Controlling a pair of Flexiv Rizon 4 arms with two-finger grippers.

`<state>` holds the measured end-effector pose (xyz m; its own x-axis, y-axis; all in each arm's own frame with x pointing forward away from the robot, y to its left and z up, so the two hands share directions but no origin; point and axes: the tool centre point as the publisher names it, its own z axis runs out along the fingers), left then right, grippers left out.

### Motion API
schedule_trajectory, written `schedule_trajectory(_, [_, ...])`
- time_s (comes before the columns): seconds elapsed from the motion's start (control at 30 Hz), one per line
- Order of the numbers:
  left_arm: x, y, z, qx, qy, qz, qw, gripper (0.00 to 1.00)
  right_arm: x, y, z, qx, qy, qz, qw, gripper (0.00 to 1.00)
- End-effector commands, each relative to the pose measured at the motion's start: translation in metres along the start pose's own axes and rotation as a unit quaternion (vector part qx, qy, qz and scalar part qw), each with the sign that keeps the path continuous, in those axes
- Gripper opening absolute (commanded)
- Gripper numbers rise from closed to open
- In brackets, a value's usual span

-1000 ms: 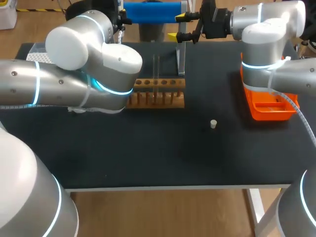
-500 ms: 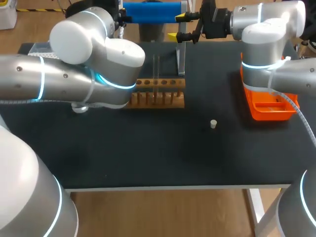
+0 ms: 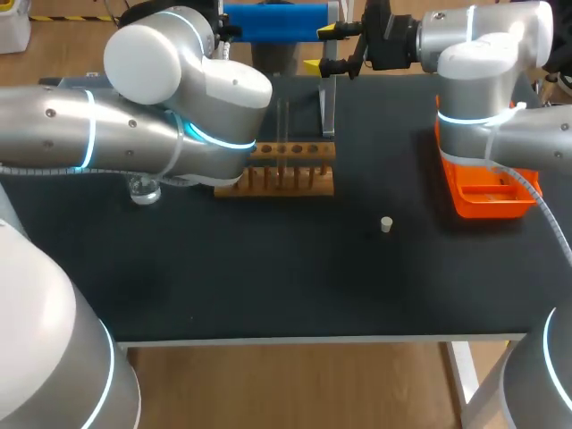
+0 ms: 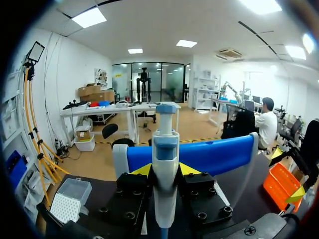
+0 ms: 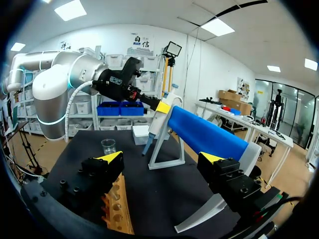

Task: Invert the test tube, pick up the pipette, mount the tip to pipette, aspirate from beaker and dispense into the tube, eject the tip, return the pipette, and cap with the stopper.

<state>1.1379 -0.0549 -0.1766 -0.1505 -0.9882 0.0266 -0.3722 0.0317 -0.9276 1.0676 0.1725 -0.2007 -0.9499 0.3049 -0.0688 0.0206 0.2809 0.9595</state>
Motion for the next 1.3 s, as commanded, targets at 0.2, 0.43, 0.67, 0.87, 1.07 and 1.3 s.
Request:
schedule_trajectory(0.2, [0.002, -0.002, 0.009, -0.014, -0.012, -0.001, 1.0, 0.0, 0.001, 0.001, -0.001, 0.001, -0.001, 0.0, 1.0, 1.0])
schedule_trajectory(0.43, [0.0, 0.0, 0.014, -0.028, -0.025, -0.003, 0.999, 0.0, 0.001, 0.001, -0.001, 0.001, -0.001, 0.0, 1.0, 1.0])
schedule_trajectory(0.67, [-0.001, 0.002, 0.018, -0.04, -0.034, -0.004, 0.999, 0.0, 0.001, 0.001, -0.001, 0.001, -0.001, 0.0, 1.0, 1.0])
schedule_trajectory(0.87, [-0.001, 0.005, 0.019, -0.047, -0.037, -0.005, 0.998, 0.0, 0.001, 0.001, -0.001, 0.001, -0.001, 0.0, 1.0, 1.0])
schedule_trajectory(1.07, [0.0, 0.01, 0.02, -0.053, -0.038, -0.007, 0.998, 0.0, 0.001, 0.001, -0.001, 0.001, -0.001, 0.0, 1.0, 1.0])
schedule_trajectory(1.3, [0.0, 0.017, 0.02, -0.063, -0.037, -0.012, 0.997, 0.0, 0.001, 0.001, -0.001, 0.001, -0.001, 0.0, 1.0, 1.0])
